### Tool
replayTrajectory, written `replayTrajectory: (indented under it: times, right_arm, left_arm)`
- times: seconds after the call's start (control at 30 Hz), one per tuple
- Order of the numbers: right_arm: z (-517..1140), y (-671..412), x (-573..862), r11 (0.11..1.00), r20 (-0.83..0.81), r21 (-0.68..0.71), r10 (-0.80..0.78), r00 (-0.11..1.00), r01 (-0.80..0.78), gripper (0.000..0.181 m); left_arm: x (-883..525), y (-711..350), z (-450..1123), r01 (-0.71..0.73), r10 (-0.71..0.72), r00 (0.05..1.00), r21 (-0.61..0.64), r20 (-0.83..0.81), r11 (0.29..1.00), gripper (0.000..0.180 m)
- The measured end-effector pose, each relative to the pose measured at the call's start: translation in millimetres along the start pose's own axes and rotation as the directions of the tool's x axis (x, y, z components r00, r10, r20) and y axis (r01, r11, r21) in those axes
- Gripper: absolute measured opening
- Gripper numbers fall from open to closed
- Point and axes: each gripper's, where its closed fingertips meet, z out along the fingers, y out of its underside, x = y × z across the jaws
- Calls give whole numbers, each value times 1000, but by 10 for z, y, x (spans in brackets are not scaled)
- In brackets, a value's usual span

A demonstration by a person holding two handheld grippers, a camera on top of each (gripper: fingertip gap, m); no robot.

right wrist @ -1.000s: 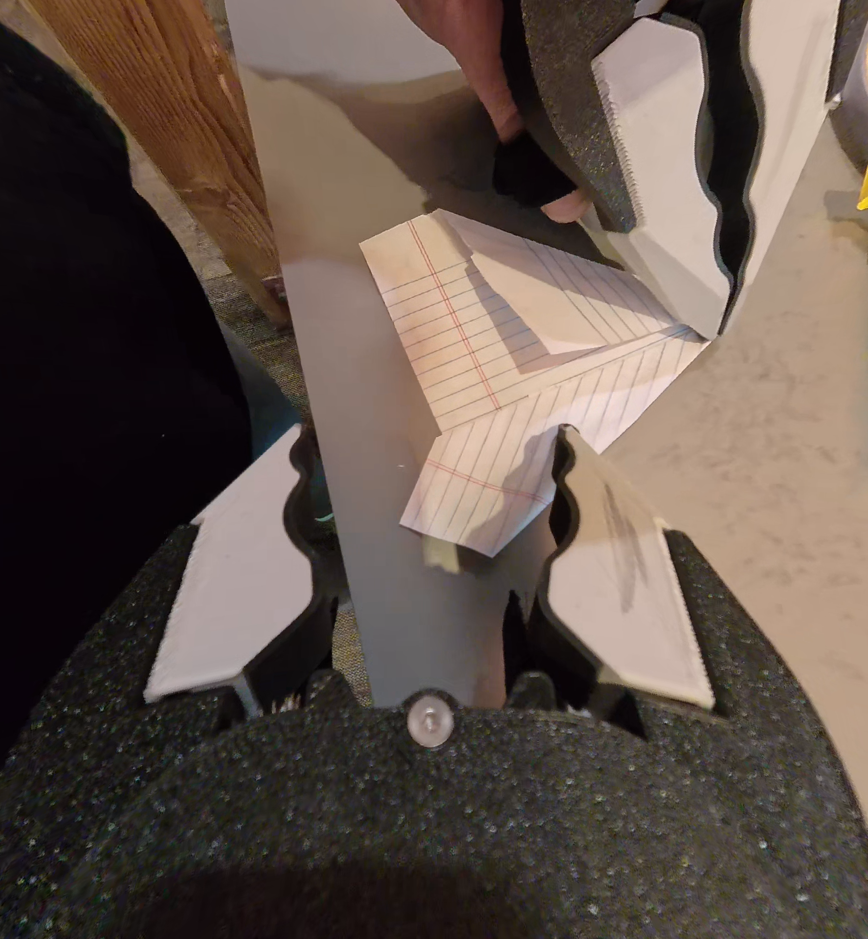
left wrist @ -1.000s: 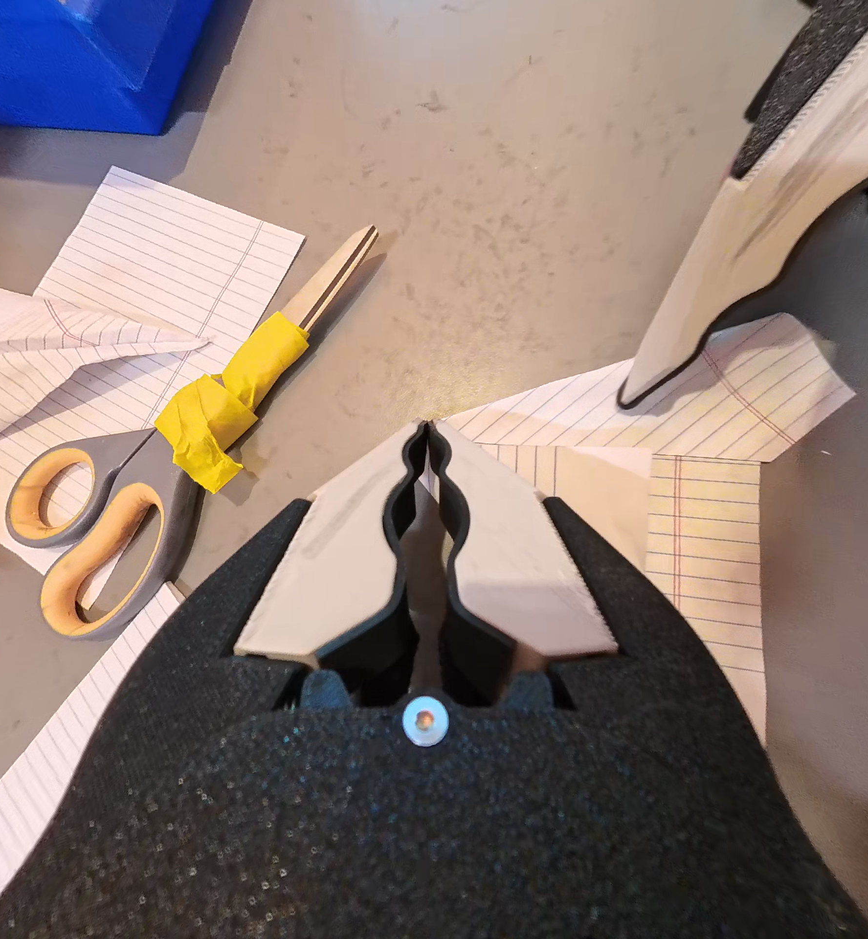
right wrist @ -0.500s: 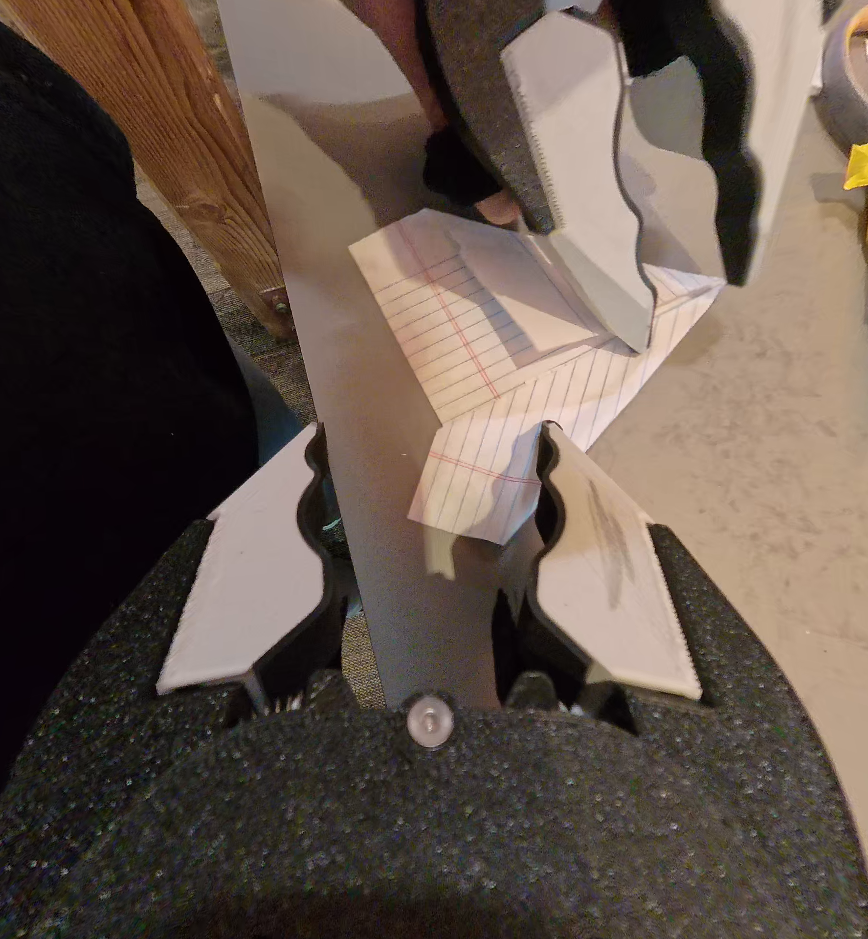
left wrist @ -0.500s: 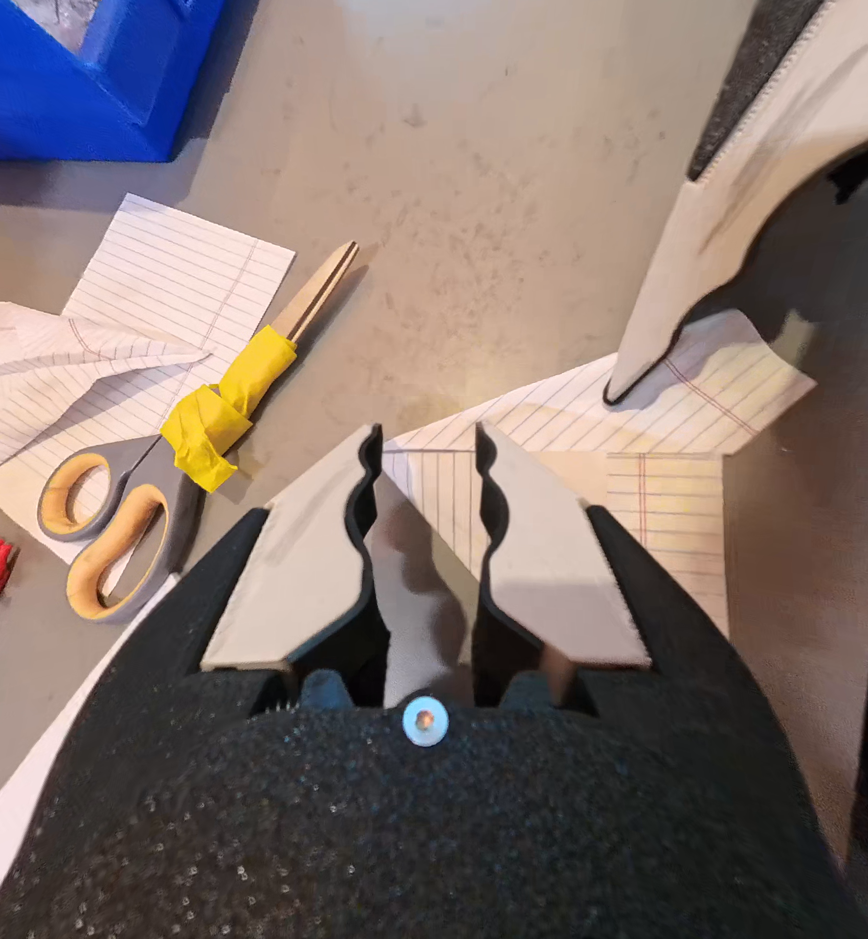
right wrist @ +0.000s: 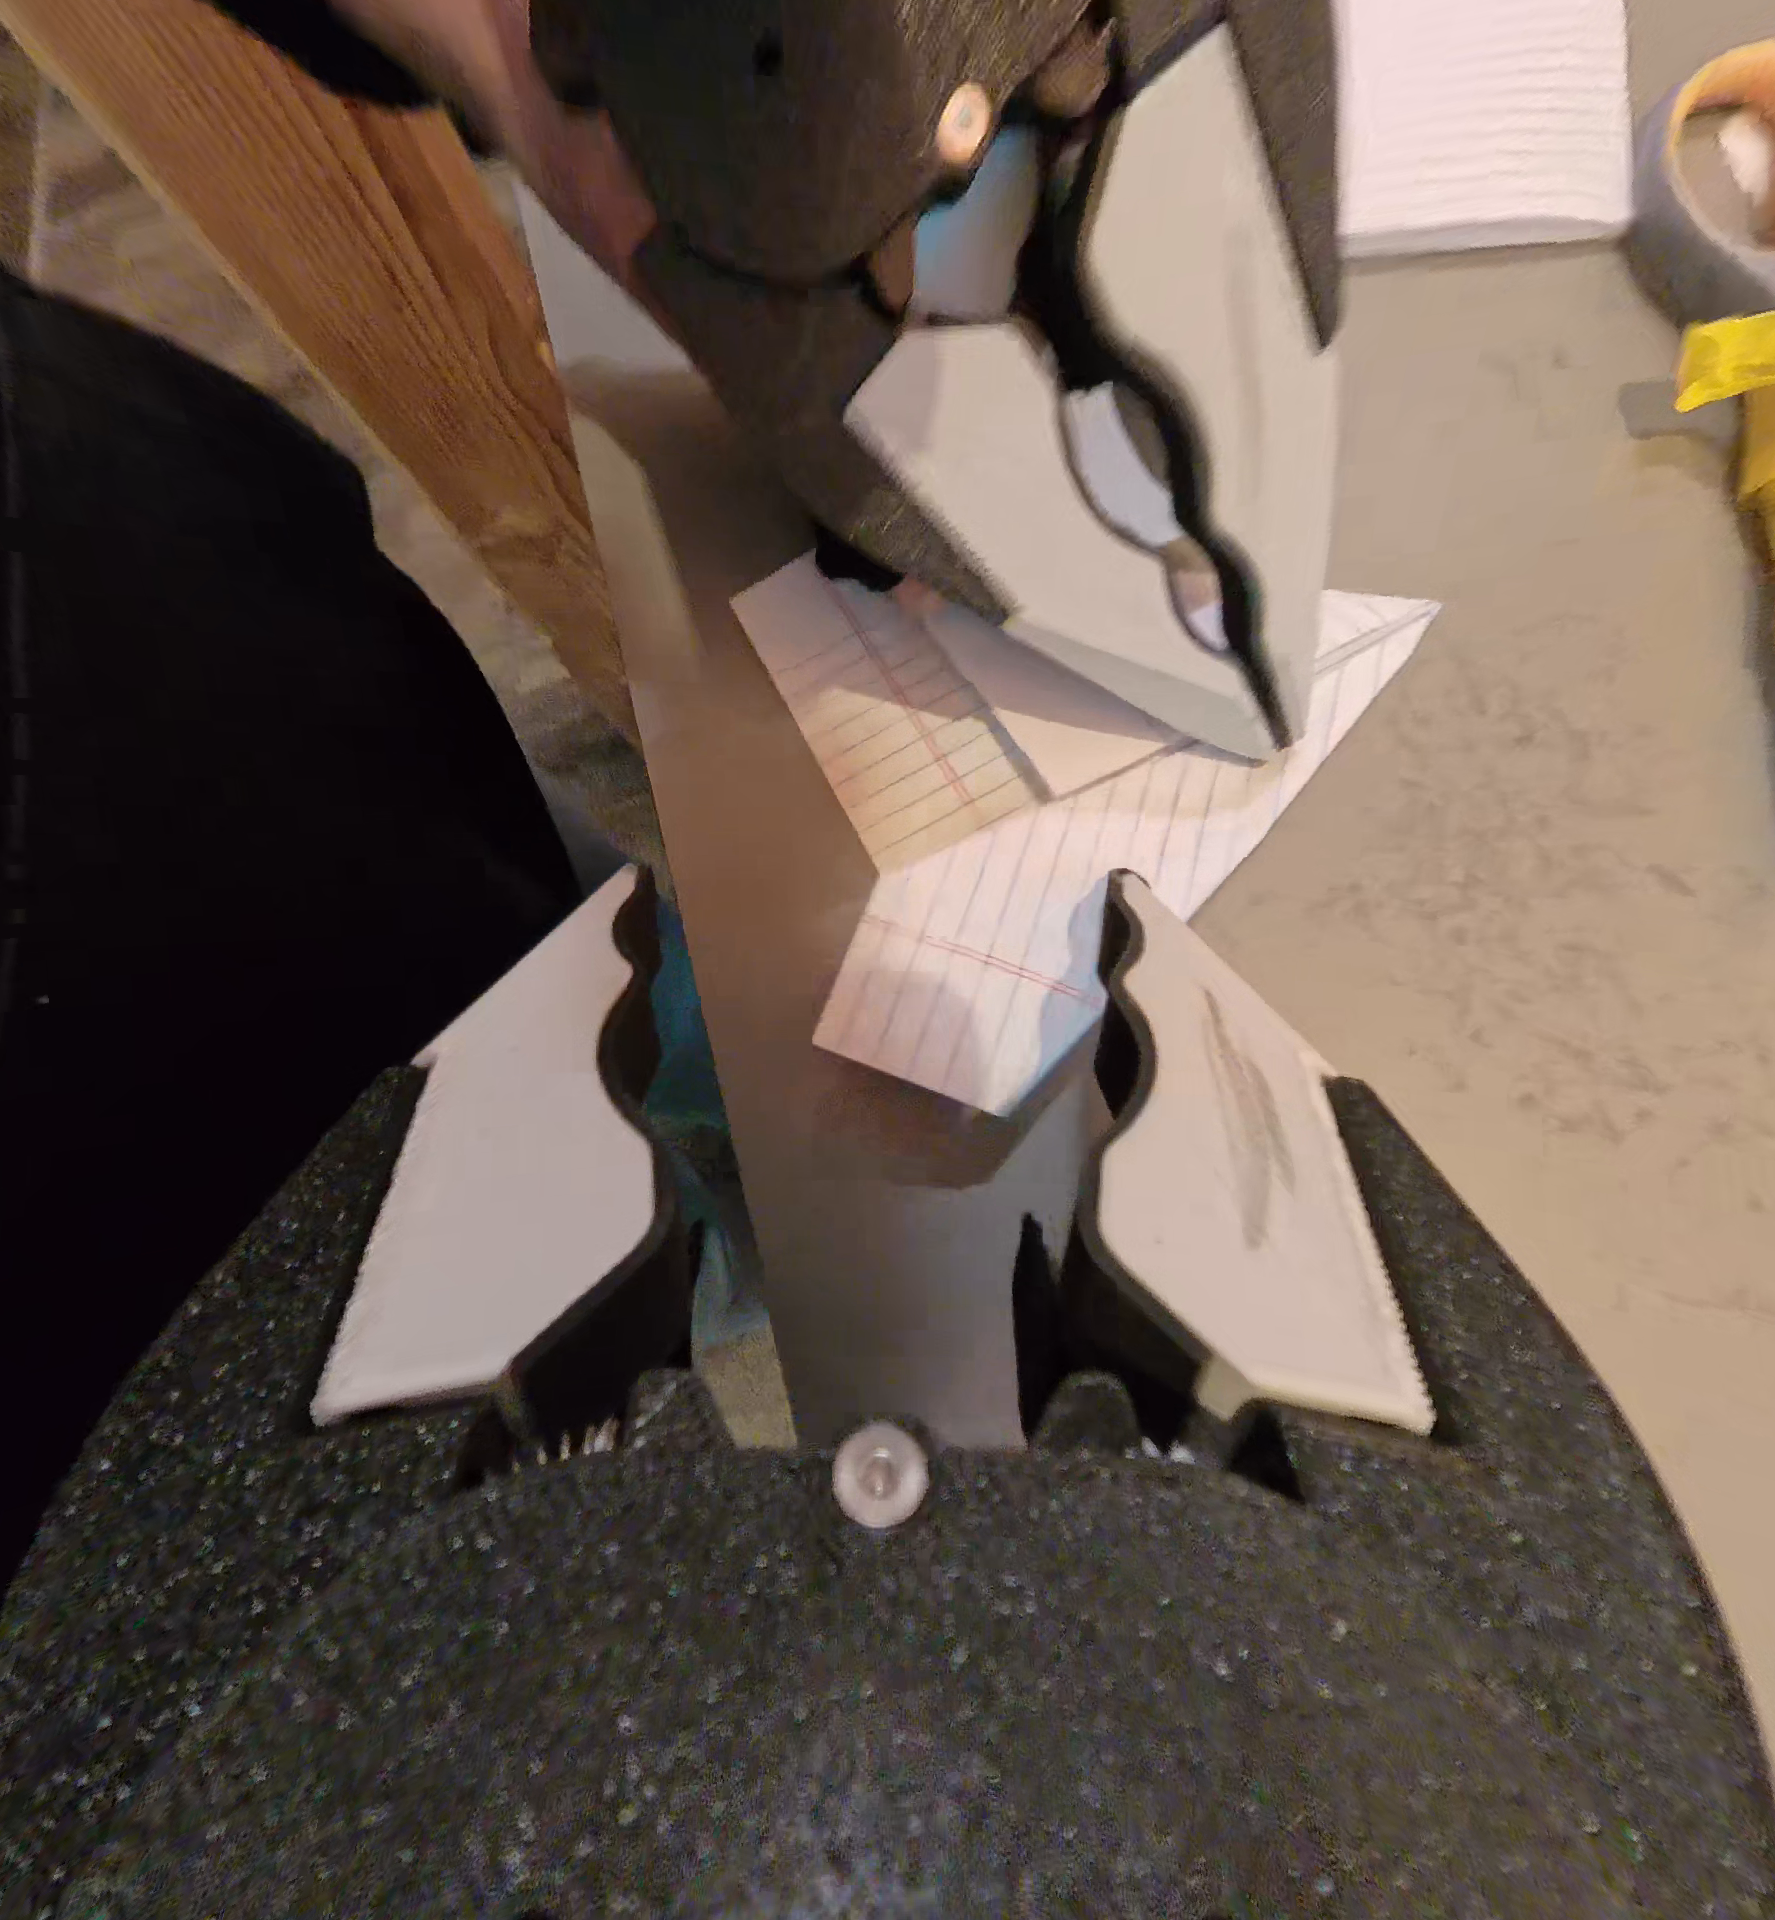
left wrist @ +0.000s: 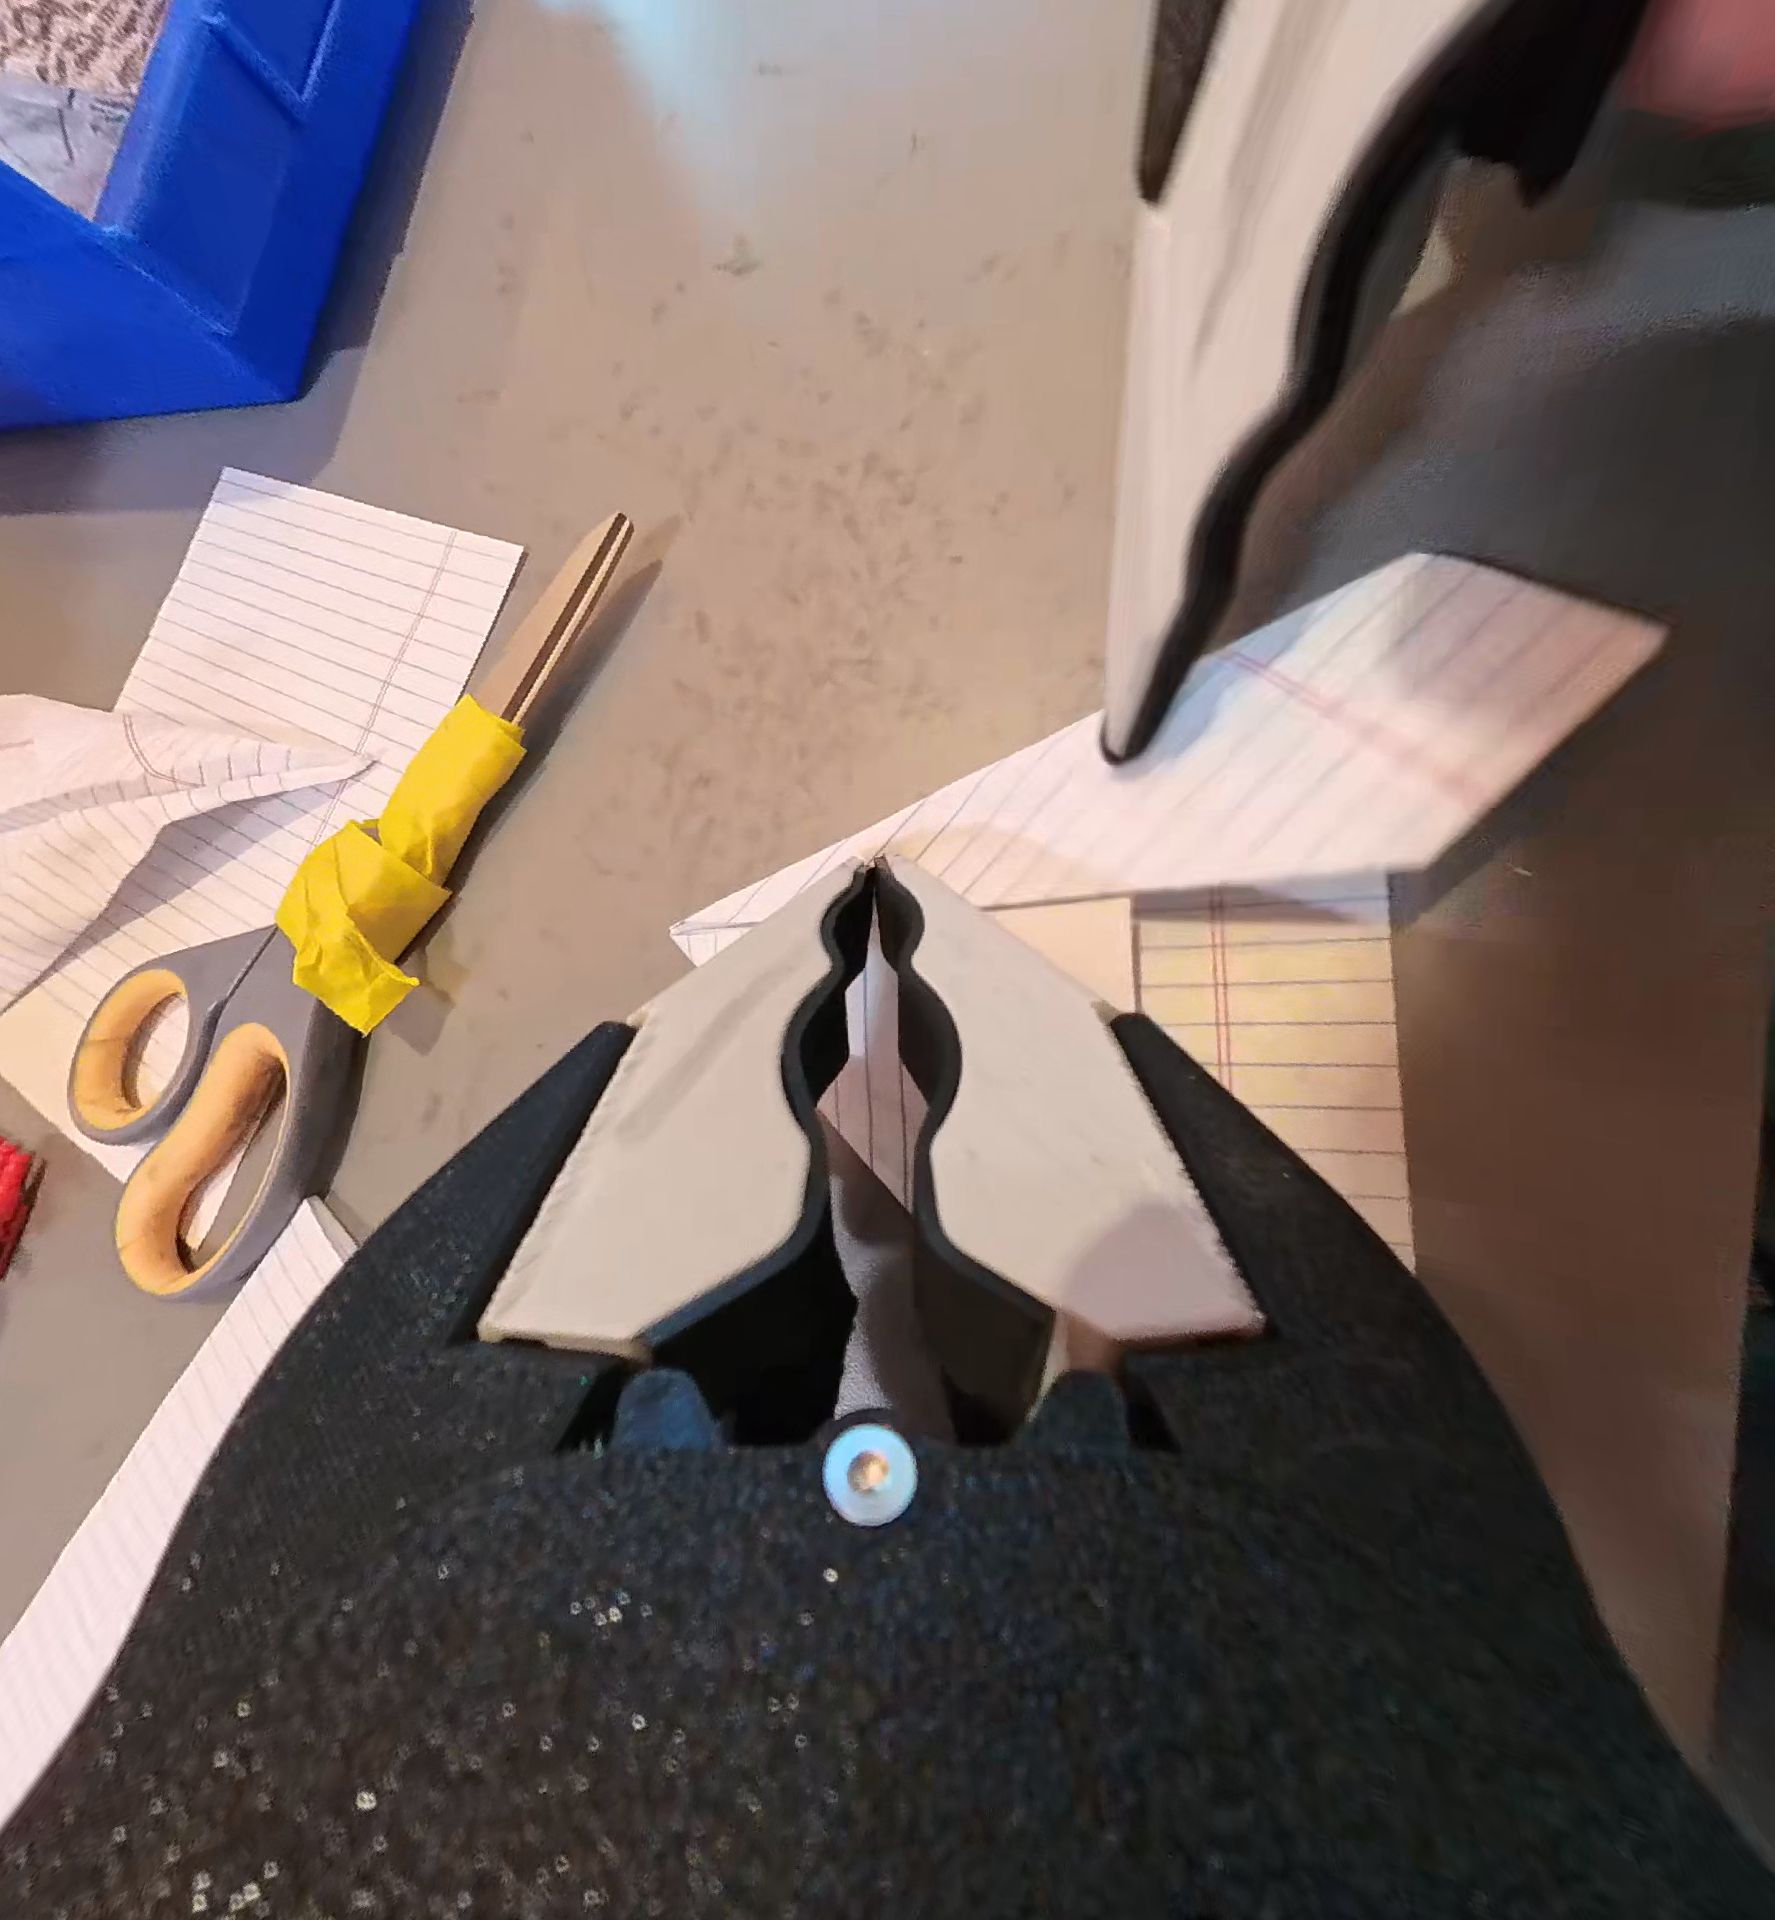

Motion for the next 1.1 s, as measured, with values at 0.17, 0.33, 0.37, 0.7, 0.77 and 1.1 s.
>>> replayTrajectory:
  times: [0.17,0.33,0.37,0.7,0.77,1.1]
  right_arm:
    - [-111,-310,253,985,41,140,92,995,-97,44]
    - [33,-262,608,988,3,63,144,990,-144,0]
    - [79,-202,626,992,-1,15,127,992,-127,0]
    - [144,-34,617,973,6,-55,223,975,-222,0]
    - [124,-11,594,969,4,-52,243,970,-242,0]
    - [-53,203,339,928,26,-36,371,928,-370,0]
  left_arm:
    - [3,-2,4,6,-6,1000,1,-9,1000,0]
    - [-5,2,4,10,-10,1000,2,-12,1000,0]
    - [-1,0,3,7,-7,1000,2,-9,1000,0]
    - [10,0,2,-11,11,1000,7,6,1000,0]
    - [9,-2,0,-9,9,1000,6,6,1000,0]
    - [-7,2,3,2,-2,1000,7,-3,1000,0]
